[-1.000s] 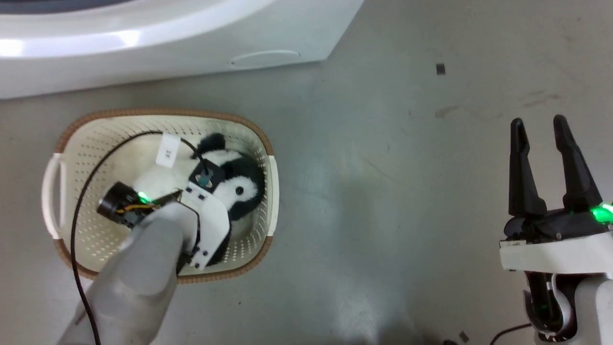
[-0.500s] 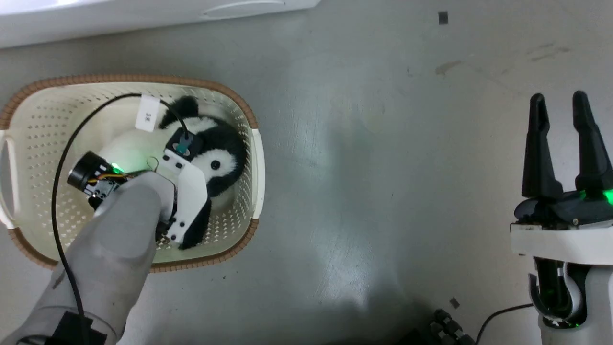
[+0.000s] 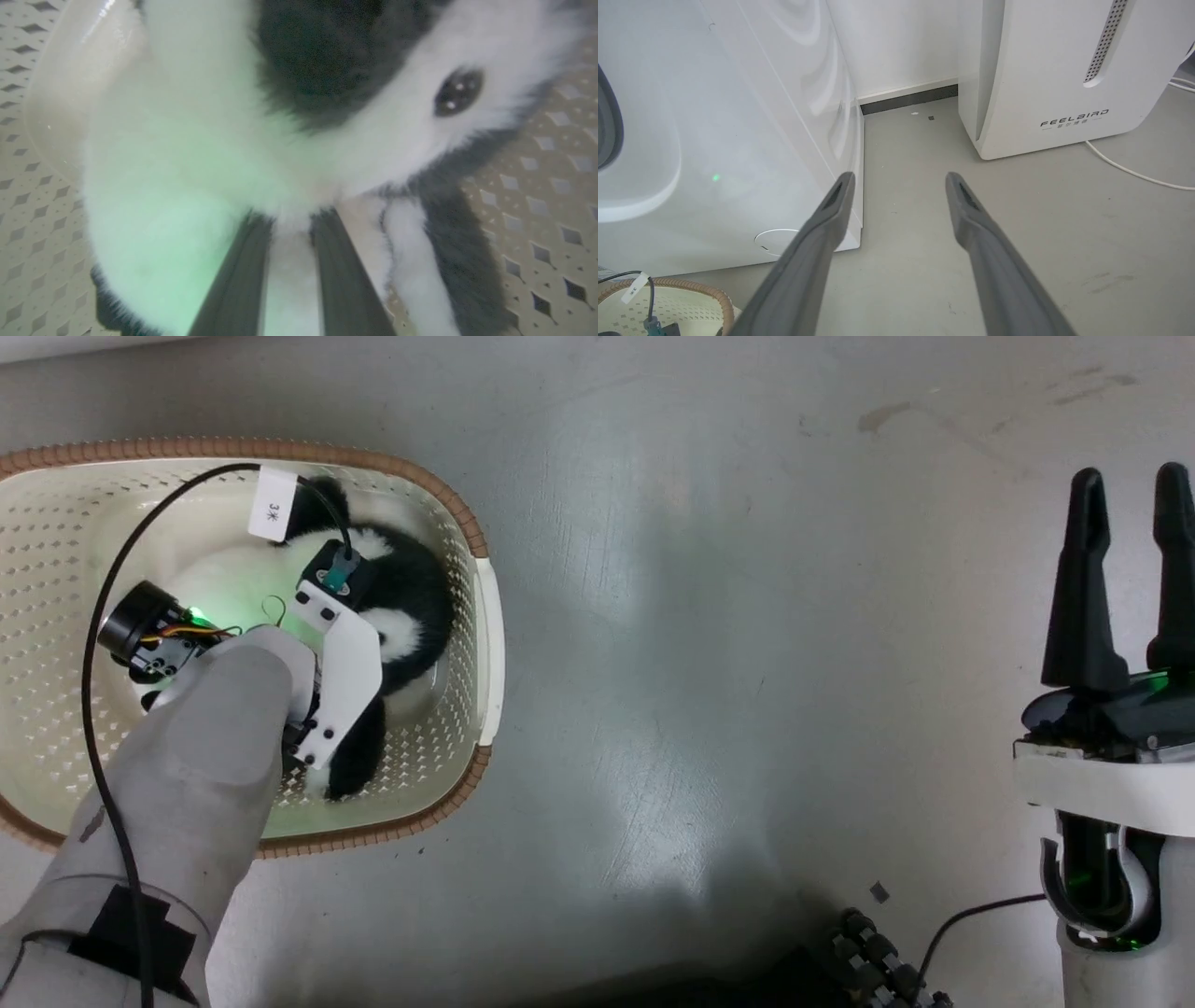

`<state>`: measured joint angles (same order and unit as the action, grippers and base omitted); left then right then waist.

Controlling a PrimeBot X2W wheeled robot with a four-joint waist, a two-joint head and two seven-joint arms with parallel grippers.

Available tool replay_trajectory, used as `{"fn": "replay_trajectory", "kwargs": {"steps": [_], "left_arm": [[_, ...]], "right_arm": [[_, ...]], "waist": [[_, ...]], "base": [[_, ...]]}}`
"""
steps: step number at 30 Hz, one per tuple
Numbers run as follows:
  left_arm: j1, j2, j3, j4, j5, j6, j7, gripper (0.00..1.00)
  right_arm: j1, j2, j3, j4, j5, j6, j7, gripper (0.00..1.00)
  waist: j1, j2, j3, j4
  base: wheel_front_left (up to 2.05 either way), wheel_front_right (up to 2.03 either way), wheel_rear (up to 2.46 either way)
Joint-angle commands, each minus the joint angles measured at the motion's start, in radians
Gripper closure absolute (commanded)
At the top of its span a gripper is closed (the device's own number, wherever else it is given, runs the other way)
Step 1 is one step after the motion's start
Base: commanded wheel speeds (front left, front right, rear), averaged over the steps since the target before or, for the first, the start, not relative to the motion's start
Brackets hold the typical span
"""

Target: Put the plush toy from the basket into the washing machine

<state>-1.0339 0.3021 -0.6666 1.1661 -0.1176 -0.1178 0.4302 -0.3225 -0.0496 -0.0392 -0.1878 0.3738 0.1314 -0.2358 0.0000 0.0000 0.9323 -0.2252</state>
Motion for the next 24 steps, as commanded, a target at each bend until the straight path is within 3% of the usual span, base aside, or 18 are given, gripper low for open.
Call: {"fn": "replay_trajectory", "kwargs": {"steps": [1,9,24], "left_arm": [[-0.02,0.027,-0.022,0.048,-0.003,-0.001,0.002,1.0],[-0.057,0.02,-0.056,0.123,-0.045,-0.004,-0.065,1.0],[0.076,-0.065,-0.008,0.122,-0.164,-0.011,-0.265,1.0]], "right_arm": [[-0.026,-0.001,-0.005,-0.01,0.012,-0.001,-0.011,0.0],[-0.029,-0.001,-0.013,-0.006,0.009,-0.001,-0.026,0.0],[0.074,-0.001,-0.02,0.052,-0.048,-0.001,-0.026,0.0]], "waist": [[0.0,0.0,0.003,-0.003],[0.0,0.0,-0.033,-0.001],[0.0,0.0,-0.337,0.087]], "base": [[0.0,0.0,0.0],[0.0,0.0,0.0],[0.0,0.0,0.0]]}}
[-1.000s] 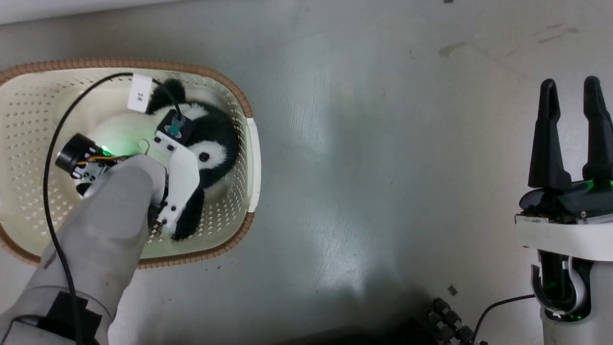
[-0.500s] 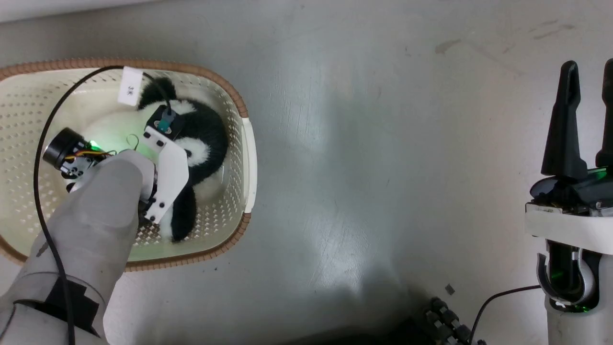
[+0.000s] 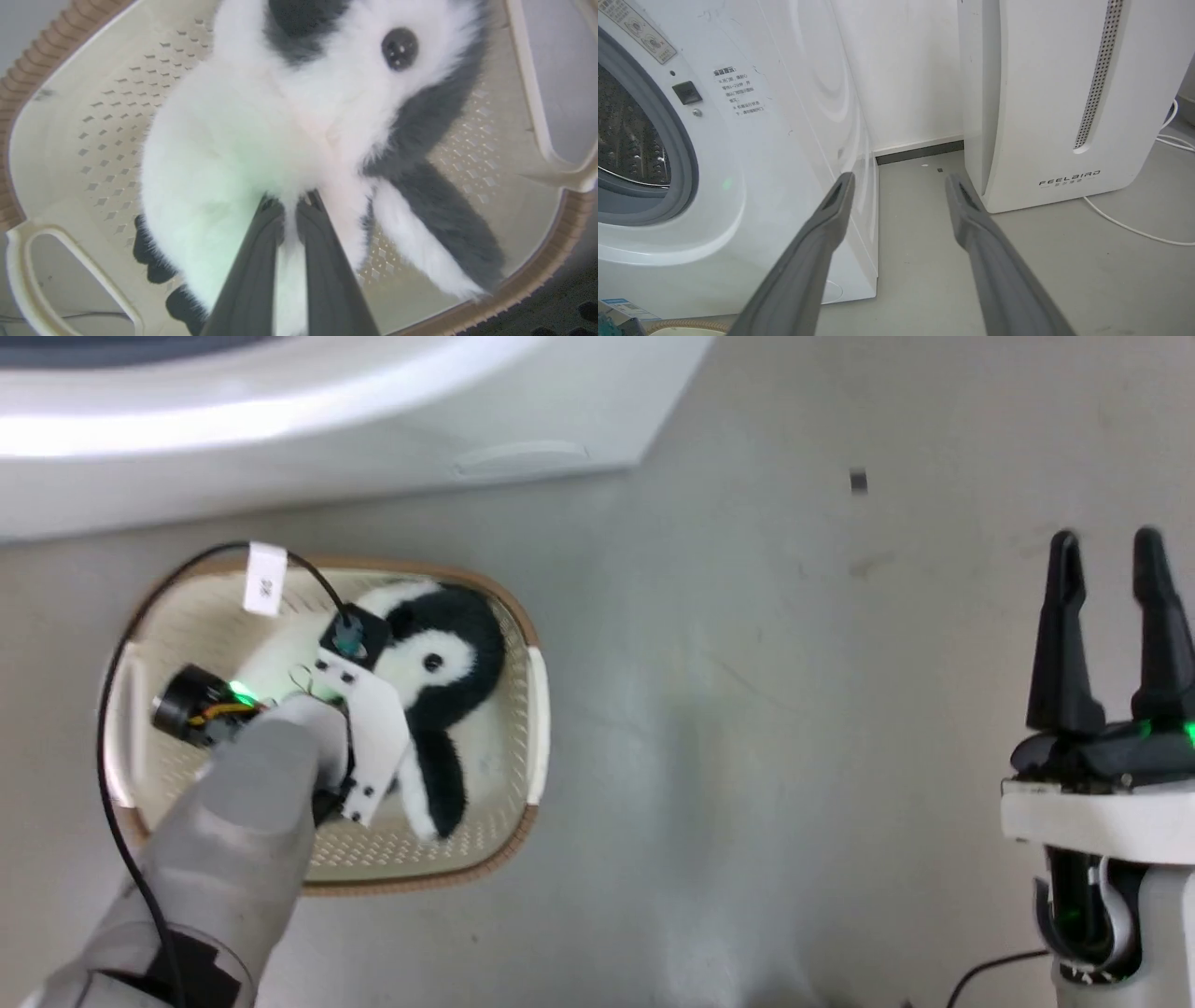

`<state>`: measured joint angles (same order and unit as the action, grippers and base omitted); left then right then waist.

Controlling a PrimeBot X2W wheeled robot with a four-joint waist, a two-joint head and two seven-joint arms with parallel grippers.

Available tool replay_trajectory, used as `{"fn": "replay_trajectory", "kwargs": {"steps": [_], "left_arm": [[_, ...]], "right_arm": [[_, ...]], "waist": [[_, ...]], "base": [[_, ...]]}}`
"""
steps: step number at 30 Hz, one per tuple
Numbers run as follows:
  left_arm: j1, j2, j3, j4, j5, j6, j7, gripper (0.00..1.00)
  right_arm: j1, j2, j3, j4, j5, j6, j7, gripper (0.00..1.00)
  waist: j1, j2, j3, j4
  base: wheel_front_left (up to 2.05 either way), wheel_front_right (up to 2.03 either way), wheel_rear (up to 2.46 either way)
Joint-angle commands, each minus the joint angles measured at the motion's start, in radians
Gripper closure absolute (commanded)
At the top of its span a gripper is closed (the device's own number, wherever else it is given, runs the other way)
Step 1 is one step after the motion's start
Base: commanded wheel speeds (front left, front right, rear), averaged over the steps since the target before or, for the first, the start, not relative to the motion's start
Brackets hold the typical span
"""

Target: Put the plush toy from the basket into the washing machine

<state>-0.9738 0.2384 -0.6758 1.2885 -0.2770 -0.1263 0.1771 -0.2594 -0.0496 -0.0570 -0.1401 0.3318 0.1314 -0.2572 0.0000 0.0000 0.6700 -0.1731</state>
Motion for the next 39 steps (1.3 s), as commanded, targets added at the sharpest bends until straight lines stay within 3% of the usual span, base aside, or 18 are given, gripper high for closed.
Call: {"fn": "replay_trajectory", "kwargs": {"steps": [1,16,22,26,32,39], "left_arm": [[0.027,-0.006,0.0,0.0,-0.008,-0.003,-0.027,1.0],[0.213,-0.062,0.004,-0.012,-0.078,-0.001,-0.311,1.0],[0.269,-0.083,0.025,-0.056,-0.101,0.045,-0.422,1.0],[0.302,-0.071,0.048,-0.136,-0.106,0.093,-0.437,1.0],[0.401,-0.024,0.108,-0.39,-0.085,0.166,-0.438,1.0],[0.468,0.02,0.17,-0.554,-0.059,0.201,-0.439,1.0]], "right_arm": [[0.02,-0.001,-0.003,0.008,-0.01,-0.001,-0.005,0.0],[0.169,-0.001,-0.02,0.052,-0.044,-0.001,-0.005,0.0],[0.208,-0.001,-0.026,0.057,-0.049,-0.001,-0.005,0.0],[0.219,-0.001,-0.026,0.059,-0.047,-0.001,-0.005,0.0],[0.256,-0.001,-0.026,0.066,-0.041,-0.001,-0.005,0.0],[0.266,-0.001,-0.025,0.07,-0.031,-0.001,-0.005,0.0]], "waist": [[0.0,0.0,-0.094,0.04],[0.0,0.0,-0.383,0.129],[0.0,0.0,-0.445,0.161],[0.0,0.0,-0.472,0.166],[0.0,0.0,-0.523,0.172],[0.0,0.0,-0.547,0.163]], "base": [[0.0,0.0,0.0],[0.0,0.0,0.0],[0.0,0.0,0.0],[0.0,0.0,0.0],[0.0,0.0,0.0],[0.0,0.0,0.0]]}}
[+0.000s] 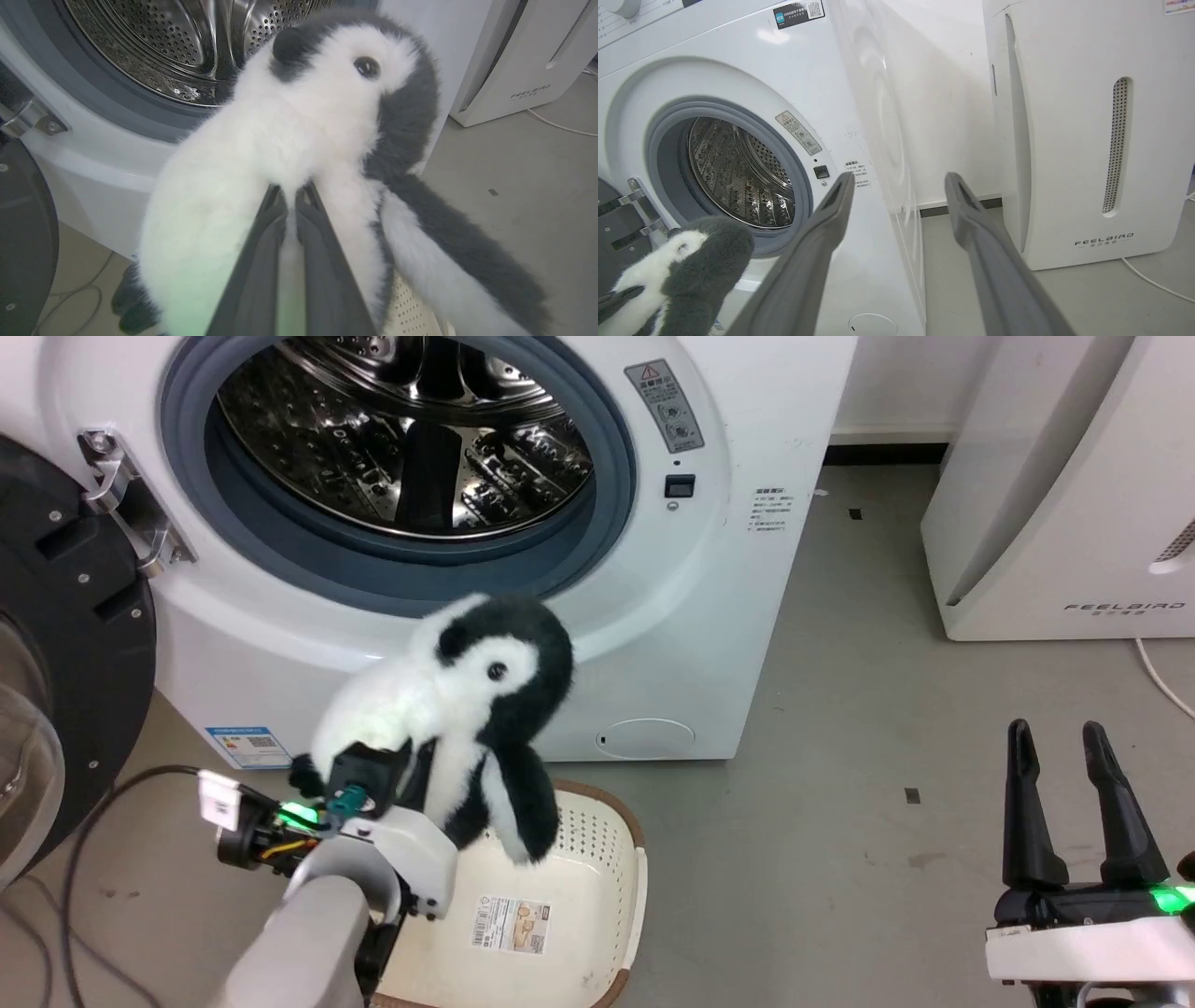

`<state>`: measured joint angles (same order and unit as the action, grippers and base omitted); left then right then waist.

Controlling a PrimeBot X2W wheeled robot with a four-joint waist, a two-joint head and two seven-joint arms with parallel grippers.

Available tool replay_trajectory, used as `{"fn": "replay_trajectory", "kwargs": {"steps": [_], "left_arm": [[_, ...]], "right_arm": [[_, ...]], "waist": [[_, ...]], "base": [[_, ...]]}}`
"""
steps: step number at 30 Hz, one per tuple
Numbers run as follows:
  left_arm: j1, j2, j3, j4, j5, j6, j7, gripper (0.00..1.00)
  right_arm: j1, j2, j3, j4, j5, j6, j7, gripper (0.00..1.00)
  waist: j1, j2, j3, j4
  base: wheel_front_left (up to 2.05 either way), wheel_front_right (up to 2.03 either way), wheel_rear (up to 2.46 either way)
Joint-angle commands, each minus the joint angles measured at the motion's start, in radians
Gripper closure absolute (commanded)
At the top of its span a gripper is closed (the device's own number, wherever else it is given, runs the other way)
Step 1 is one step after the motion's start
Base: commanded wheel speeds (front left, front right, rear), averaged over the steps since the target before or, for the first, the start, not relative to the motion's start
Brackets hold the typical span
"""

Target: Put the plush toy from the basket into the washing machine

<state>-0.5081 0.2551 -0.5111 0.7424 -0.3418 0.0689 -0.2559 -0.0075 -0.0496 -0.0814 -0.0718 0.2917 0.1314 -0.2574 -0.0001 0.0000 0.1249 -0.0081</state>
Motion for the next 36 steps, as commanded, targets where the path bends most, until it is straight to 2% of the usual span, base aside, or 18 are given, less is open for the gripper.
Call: {"fn": "replay_trajectory", "kwargs": {"steps": [1,8,14,24,36], "left_arm": [[0.007,0.007,0.016,-0.022,0.005,0.006,-0.006,1.0],[-0.041,0.031,0.083,-0.055,0.013,0.007,-0.006,1.0],[-0.152,0.056,0.136,-0.012,0.017,-0.006,-0.006,1.0],[-0.398,0.137,0.201,0.078,0.043,-0.028,-0.006,1.0],[-0.705,0.253,0.253,0.146,0.073,-0.015,-0.006,1.0]], "right_arm": [[0.015,-0.001,-0.001,0.003,0.011,-0.001,-0.004,0.0],[-0.006,-0.001,-0.001,0.001,0.018,-0.001,-0.004,0.0],[-0.045,-0.001,0.002,-0.009,0.023,-0.001,-0.004,0.0],[-0.134,-0.001,0.002,-0.031,0.044,-0.001,-0.004,0.0],[-0.232,-0.001,-0.003,-0.046,0.101,-0.001,-0.004,0.0]], "waist": [[0.0001,0.0,-0.003,-0.004],[0.0001,0.0,0.027,-0.038],[0.0001,0.0,0.094,-0.09],[0.0001,0.0,0.296,-0.187],[0.0001,0.0,0.527,-0.279]], "base": [[0.0,0.0,0.0],[0.0,0.0,0.0],[0.0,0.0,0.0],[0.0,0.0,0.0],[0.0,0.0,0.0]]}}
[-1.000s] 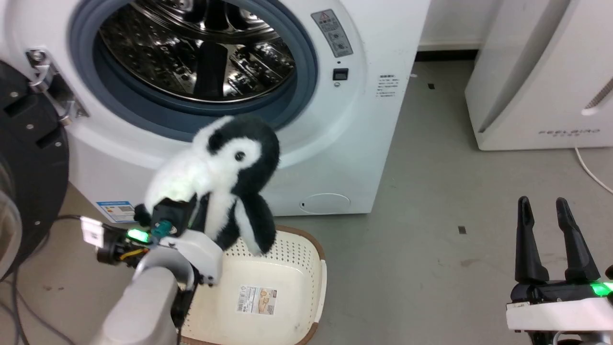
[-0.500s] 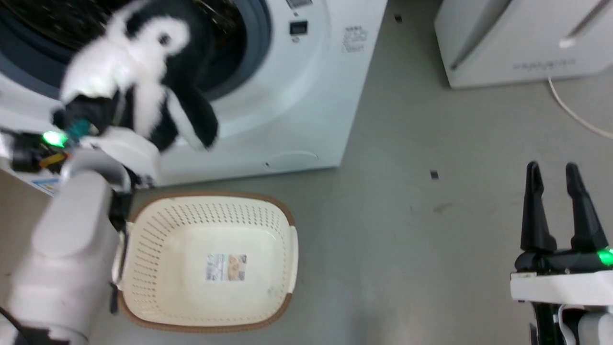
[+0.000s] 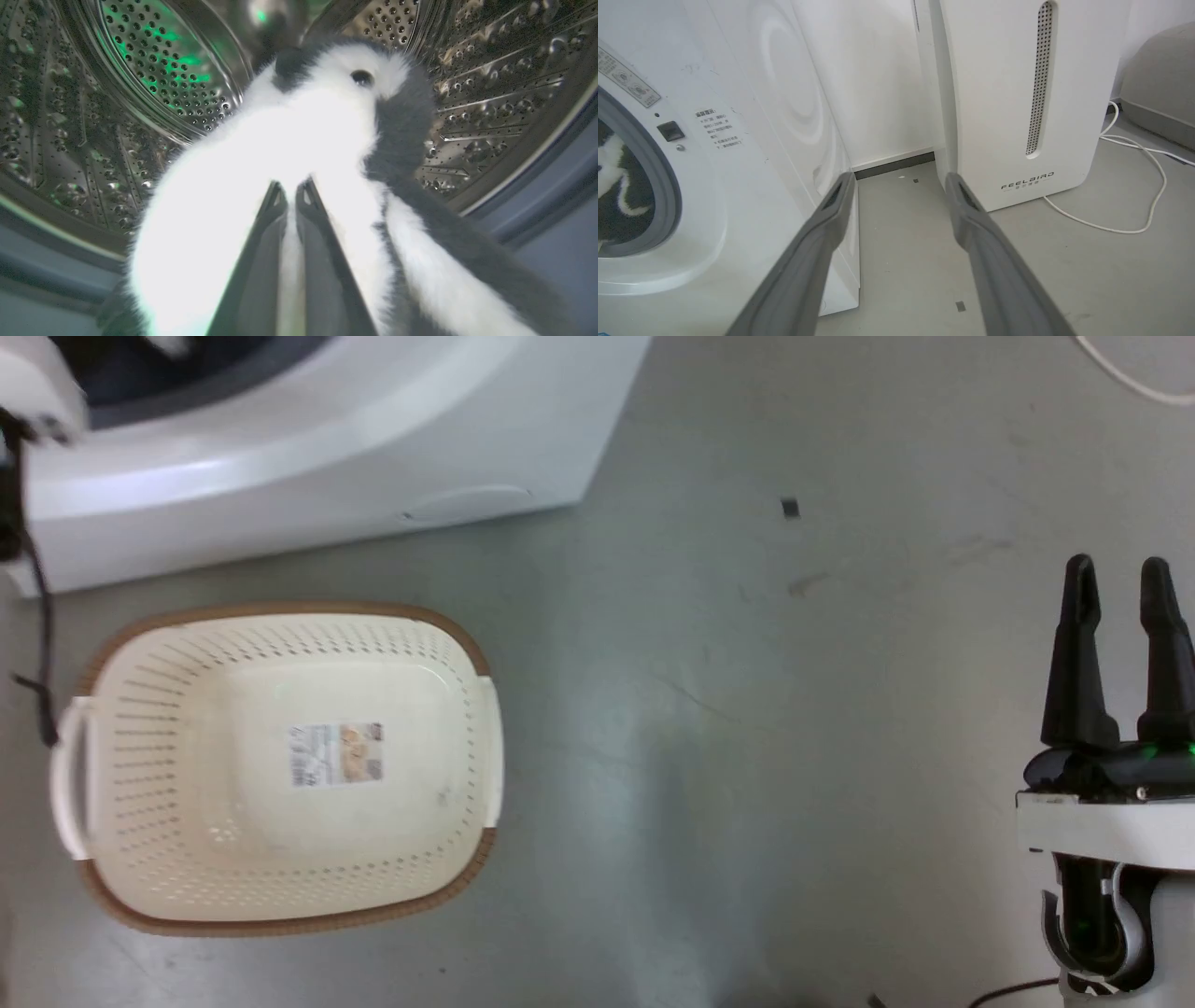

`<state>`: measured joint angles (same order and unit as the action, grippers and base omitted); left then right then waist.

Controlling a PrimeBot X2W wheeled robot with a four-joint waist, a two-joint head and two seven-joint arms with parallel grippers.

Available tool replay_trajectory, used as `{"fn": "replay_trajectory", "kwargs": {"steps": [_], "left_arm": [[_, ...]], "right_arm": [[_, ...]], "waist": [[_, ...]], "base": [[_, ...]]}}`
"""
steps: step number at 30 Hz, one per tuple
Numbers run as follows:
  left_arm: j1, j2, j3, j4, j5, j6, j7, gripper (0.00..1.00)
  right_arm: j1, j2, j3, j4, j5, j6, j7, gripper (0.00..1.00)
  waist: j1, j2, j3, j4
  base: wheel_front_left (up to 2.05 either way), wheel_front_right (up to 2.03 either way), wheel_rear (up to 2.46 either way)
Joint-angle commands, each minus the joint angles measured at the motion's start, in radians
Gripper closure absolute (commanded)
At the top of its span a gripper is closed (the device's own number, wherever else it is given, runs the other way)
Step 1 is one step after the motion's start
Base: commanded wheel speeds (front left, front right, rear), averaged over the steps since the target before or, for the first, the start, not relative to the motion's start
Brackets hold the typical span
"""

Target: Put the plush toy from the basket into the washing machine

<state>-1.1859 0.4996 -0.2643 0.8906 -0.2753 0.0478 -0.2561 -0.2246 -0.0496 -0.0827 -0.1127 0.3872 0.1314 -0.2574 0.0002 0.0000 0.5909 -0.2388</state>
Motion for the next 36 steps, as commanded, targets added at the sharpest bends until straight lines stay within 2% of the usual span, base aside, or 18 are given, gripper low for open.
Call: {"fn": "replay_trajectory", "kwargs": {"steps": [1,10,16,17,22,27,33,36], "left_arm": [[-0.049,0.016,0.01,0.0,0.007,0.009,-0.006,1.0],[-0.219,0.07,0.036,-0.009,0.027,0.038,-0.006,1.0],[-0.286,0.076,0.044,0.041,0.023,0.053,-0.005,1.0],[-0.293,0.076,0.047,0.037,0.025,0.063,-0.005,0.0],[-0.254,0.059,0.054,0.051,0.016,0.062,-0.006,0.0],[-0.137,0.024,0.085,0.031,-0.016,0.059,-0.006,0.0],[0.112,-0.023,0.152,-0.105,-0.043,0.047,-0.006,0.0],[0.251,-0.065,0.176,-0.204,-0.036,0.054,-0.006,0.0]], "right_arm": [[-0.02,-0.001,-0.003,-0.005,0.011,-0.001,-0.004,0.0],[-0.038,-0.001,0.006,-0.015,0.039,-0.001,-0.004,0.0],[-0.044,-0.001,0.011,-0.014,0.047,-0.001,-0.004,0.0],[-0.044,-0.001,0.011,-0.013,0.047,-0.001,-0.004,0.0],[-0.042,-0.001,0.014,-0.007,0.041,-0.001,-0.004,0.0],[-0.025,-0.001,0.018,0.002,0.015,-0.001,-0.004,0.0],[0.014,-0.001,0.002,0.019,-0.024,-0.001,-0.004,0.0],[0.045,-0.001,-0.01,0.022,-0.046,-0.001,-0.004,0.0]], "waist": [[-0.0002,0.0,0.074,-0.056],[-0.0002,0.0,0.171,-0.099],[-0.0002,0.0,0.196,-0.11],[-0.0002,0.0,0.196,-0.11],[-0.0002,0.0,0.157,-0.099],[-0.0002,0.0,0.068,-0.074],[-0.0002,0.0,-0.068,-0.024],[-0.0002,0.0,-0.131,0.012]], "base": [[0.0,0.0,0.0],[0.0,0.0,0.0],[0.0,0.0,0.0],[0.0,0.0,0.0],[0.0,0.0,0.0],[0.0,0.0,0.0],[0.0,0.0,0.0],[0.0,0.0,0.0]]}}
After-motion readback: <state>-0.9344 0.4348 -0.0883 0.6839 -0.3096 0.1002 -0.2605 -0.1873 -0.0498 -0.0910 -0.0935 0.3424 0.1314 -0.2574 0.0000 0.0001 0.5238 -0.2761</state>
